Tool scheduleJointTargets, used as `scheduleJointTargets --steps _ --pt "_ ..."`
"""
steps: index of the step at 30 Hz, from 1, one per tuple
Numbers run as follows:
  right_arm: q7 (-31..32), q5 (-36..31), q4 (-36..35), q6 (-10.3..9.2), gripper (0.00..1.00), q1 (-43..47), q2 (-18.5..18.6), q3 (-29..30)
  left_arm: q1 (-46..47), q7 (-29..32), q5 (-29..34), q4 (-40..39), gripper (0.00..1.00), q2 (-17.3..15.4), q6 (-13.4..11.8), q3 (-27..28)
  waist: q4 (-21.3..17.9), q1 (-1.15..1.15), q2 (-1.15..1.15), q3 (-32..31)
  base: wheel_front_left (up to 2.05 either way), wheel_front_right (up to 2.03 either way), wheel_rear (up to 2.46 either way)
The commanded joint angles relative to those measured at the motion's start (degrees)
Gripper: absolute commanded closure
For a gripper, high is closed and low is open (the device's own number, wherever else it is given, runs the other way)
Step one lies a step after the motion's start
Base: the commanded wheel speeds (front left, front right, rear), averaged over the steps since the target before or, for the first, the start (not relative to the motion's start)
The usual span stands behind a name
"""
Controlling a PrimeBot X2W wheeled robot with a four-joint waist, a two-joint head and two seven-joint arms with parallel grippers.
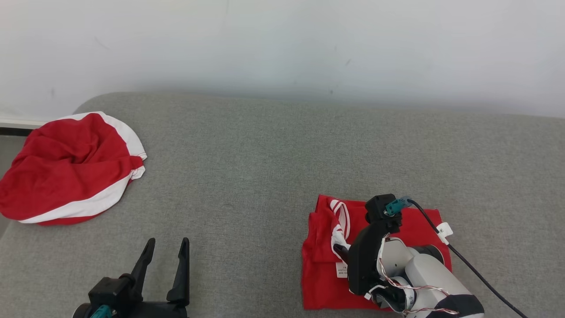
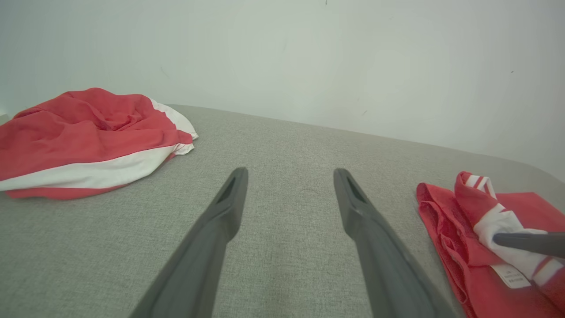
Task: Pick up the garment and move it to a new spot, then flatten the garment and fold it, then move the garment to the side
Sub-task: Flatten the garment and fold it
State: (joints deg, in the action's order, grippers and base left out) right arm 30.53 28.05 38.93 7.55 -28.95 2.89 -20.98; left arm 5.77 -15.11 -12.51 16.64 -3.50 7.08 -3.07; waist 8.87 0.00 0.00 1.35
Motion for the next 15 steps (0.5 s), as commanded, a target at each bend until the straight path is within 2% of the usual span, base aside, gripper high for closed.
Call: scheduleJointTargets --steps 1,2,3,4,8,11,15 --pt "-0.5 0.3 0.3 -0.11 1.0 -0.8 0.0 -0.4 0.6 0.0 0.0 0.1 0.0 0.1 0.1 0.0 0.2 0.0 0.0 0.1 0.0 0.0 0.0" --pt "-1.0 0.8 1.3 -0.11 0.88 -1.1 0.0 -1.0 0.7 0.0 -0.1 0.2 0.0 0.1 0.1 -0.1 0.3 0.0 0.0 0.0 0.0 0.0 0.0" --pt "-1.5 1.6 1.9 -0.11 0.56 -1.4 0.0 -1.7 0.7 0.0 -0.1 0.3 0.0 0.1 0.2 -0.1 0.4 0.0 0.0 0.0 0.0 0.0 0.0" --pt "-2.4 2.8 2.3 -0.11 0.0 -1.8 0.0 -2.3 0.7 0.0 -0.1 0.3 0.0 0.1 0.2 -0.2 0.5 0.0 0.0 -0.1 0.0 0.0 0.0" --pt "-6.3 10.2 2.1 -0.11 0.0 -2.8 0.0 -4.3 0.4 0.0 -0.1 0.6 0.0 0.1 0.3 0.2 0.2 0.0 0.0 -0.5 0.0 0.0 0.0" --pt "-11.6 13.7 1.6 -0.11 0.0 -4.6 0.0 -4.4 -0.1 0.0 -0.2 0.8 0.0 -0.1 0.3 0.6 -0.5 0.0 0.0 -1.0 0.0 0.0 0.0" --pt "-19.5 12.6 2.8 -0.11 0.0 -6.2 0.0 -2.7 -0.7 0.0 -0.1 0.9 0.0 -0.1 0.4 0.7 -1.8 0.0 0.0 -1.9 0.0 0.0 0.0"
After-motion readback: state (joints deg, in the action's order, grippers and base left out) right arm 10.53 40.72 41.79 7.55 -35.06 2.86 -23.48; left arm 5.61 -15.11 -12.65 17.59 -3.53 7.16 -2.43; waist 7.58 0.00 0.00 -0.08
